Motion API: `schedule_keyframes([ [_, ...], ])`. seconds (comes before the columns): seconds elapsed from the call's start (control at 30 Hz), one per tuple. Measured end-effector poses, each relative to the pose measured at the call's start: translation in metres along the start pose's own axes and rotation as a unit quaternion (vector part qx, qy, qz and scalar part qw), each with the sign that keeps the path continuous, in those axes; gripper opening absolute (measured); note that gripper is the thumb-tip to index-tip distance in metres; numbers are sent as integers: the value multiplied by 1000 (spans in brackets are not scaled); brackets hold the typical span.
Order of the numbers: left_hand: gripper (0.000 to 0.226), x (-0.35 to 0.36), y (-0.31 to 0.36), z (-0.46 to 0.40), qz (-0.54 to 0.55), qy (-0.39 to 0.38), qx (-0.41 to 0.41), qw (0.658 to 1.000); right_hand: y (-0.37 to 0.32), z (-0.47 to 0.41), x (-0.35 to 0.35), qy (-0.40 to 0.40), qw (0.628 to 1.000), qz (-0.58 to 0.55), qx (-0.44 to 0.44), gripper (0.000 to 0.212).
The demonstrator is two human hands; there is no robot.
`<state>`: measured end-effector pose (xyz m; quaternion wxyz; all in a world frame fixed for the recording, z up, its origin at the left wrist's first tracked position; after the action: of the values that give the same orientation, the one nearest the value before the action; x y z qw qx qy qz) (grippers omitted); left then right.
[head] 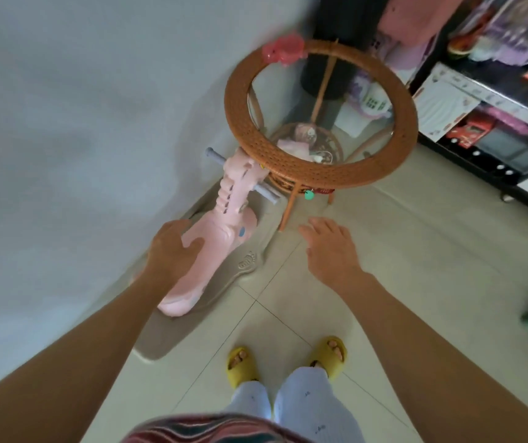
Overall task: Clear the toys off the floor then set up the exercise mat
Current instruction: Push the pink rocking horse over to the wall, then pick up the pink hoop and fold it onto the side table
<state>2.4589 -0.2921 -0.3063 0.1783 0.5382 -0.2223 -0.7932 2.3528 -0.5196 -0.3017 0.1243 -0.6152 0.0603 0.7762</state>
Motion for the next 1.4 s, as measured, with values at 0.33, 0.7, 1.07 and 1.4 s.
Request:
schedule_keyframes([
  [0.33,45,58,119,40,-37,-78,149,985,95,104,-4,27,982,-75,169,56],
  [0.7,48,151,192,167,-81,-174,306,932,165,291,26,55,937,-103,330,58],
  [1.07,43,242,219,361,-119,-263,457,841,175,528,77,75,852,-140,499,57],
  [1.4,45,290,241,535,-144,-327,575,736,153,708,101,123,743,-166,637,55],
])
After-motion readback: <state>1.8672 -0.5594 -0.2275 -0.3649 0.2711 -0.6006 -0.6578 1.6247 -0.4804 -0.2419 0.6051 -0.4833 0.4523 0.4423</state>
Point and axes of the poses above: each hand's wrist, its own z-axis away from the middle knuckle, its own x-axis out of the palm, y = z × x, the point moved 5 cm from there along -z, towards the middle knuckle, and after that the axes turned 3 degrees about y, right-handed, at the moved point
